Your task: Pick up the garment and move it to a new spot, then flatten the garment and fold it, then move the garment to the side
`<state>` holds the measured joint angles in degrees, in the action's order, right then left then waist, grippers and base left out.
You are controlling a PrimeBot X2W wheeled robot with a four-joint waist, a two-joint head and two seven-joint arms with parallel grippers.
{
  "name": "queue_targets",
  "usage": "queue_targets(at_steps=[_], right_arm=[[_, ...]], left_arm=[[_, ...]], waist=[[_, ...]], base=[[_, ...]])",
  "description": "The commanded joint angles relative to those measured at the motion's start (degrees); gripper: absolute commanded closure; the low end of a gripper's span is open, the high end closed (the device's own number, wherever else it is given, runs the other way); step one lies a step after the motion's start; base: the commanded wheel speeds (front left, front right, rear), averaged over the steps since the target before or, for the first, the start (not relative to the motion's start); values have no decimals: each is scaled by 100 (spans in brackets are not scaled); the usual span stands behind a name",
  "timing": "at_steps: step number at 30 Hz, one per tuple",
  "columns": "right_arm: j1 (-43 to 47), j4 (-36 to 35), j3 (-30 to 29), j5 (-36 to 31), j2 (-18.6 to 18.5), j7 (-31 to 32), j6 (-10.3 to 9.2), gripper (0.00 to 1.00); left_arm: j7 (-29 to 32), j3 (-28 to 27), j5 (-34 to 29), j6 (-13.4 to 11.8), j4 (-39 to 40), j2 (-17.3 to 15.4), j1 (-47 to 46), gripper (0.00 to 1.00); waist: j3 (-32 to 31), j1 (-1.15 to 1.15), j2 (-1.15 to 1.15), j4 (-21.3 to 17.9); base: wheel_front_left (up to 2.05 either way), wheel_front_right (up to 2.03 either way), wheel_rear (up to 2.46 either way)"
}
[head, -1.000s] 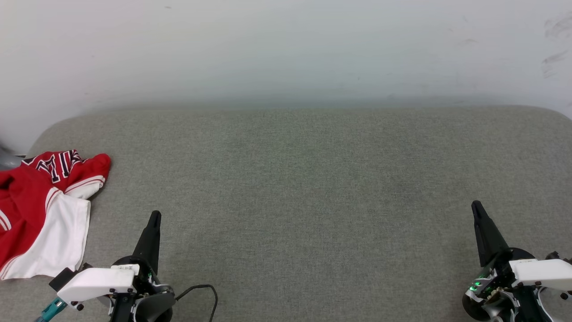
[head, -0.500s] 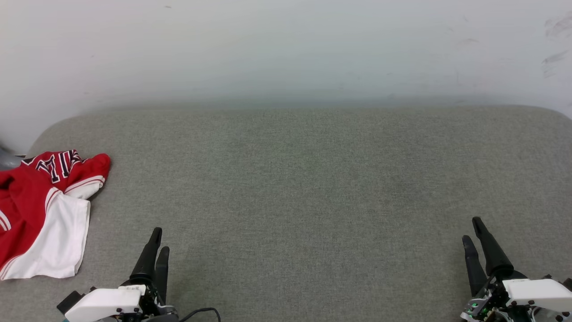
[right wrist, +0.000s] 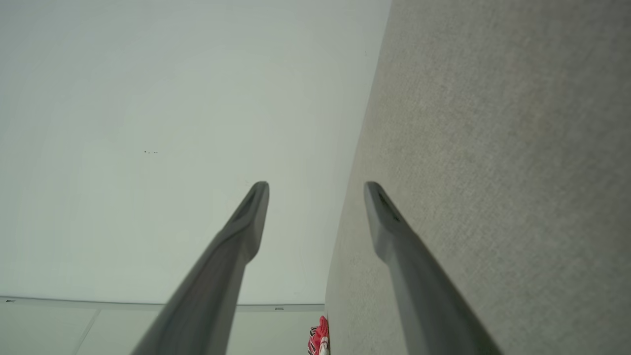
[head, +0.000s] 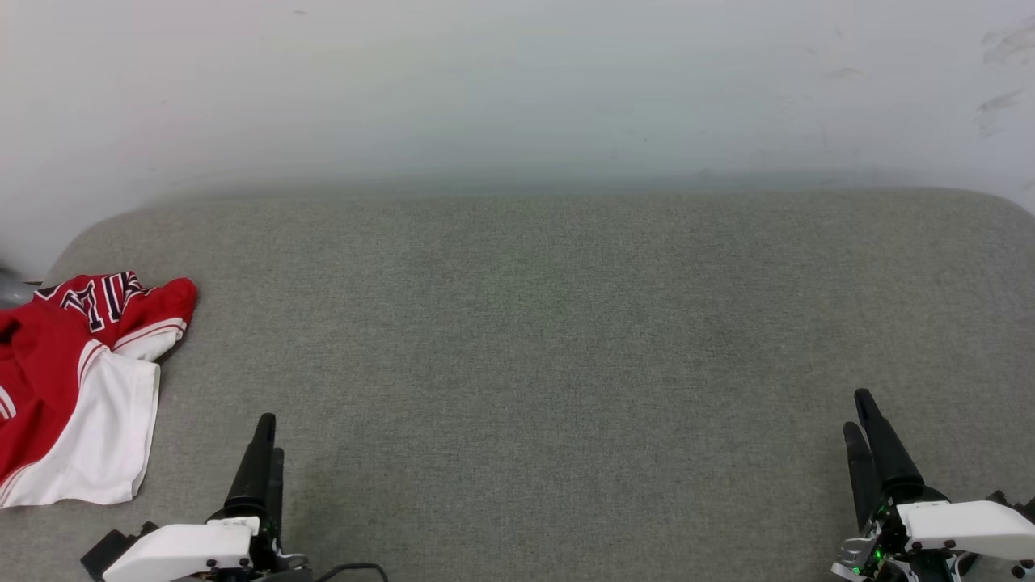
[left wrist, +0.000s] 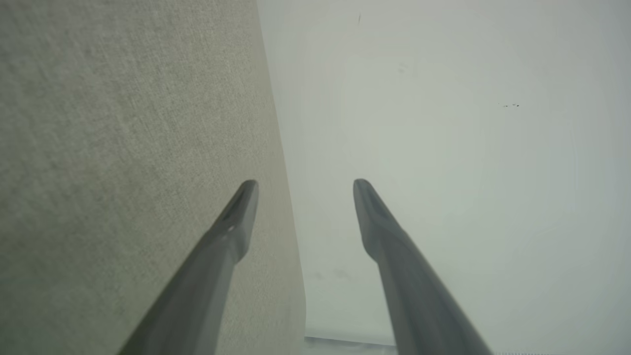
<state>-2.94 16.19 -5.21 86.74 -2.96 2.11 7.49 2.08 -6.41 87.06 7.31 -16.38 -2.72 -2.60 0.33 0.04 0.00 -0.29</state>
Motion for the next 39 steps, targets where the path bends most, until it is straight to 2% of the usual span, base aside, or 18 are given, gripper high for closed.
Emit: queue_targets(at_steps=[1,7,13,19,24,33,39], right_arm=[[-52,-102,-3,-162,-1,-59,1,0],[-72,-323,-68,-972,0,-205,1,0],[-83,-595,-34,-2061,0,-342,1,0],[-114,-962,113,-3223,1,-474,1,0],[-135,-1267,346,-4078,-12,-575,1,0],[-91,-1496,526,-5186,-35,-745,1,0],[-36,-1506,534,-5821,-23,-849,1,0]], left_arm=[[-64,-93,-142,6,107,-11,-40,0],[-211,-431,-673,7,237,-12,-60,0],[-348,-516,-1611,-83,675,-12,-39,0],[-475,-281,-2359,-302,1182,-12,67,0],[-578,-40,-2987,-383,1495,-14,126,0],[-749,235,-3982,-438,1912,-15,211,0],[-852,579,-4919,-627,2153,-15,234,0]], waist=[[1,-1,0,-2],[11,-1,0,-12],[30,-2,0,-10],[56,-2,0,-10],[74,-2,0,-14],[83,-2,0,-19],[92,-2,0,-24]], base=[[0,0,0],[0,0,0],[0,0,0],[0,0,0],[0,0,0],[0,0,0],[0,0,0]])
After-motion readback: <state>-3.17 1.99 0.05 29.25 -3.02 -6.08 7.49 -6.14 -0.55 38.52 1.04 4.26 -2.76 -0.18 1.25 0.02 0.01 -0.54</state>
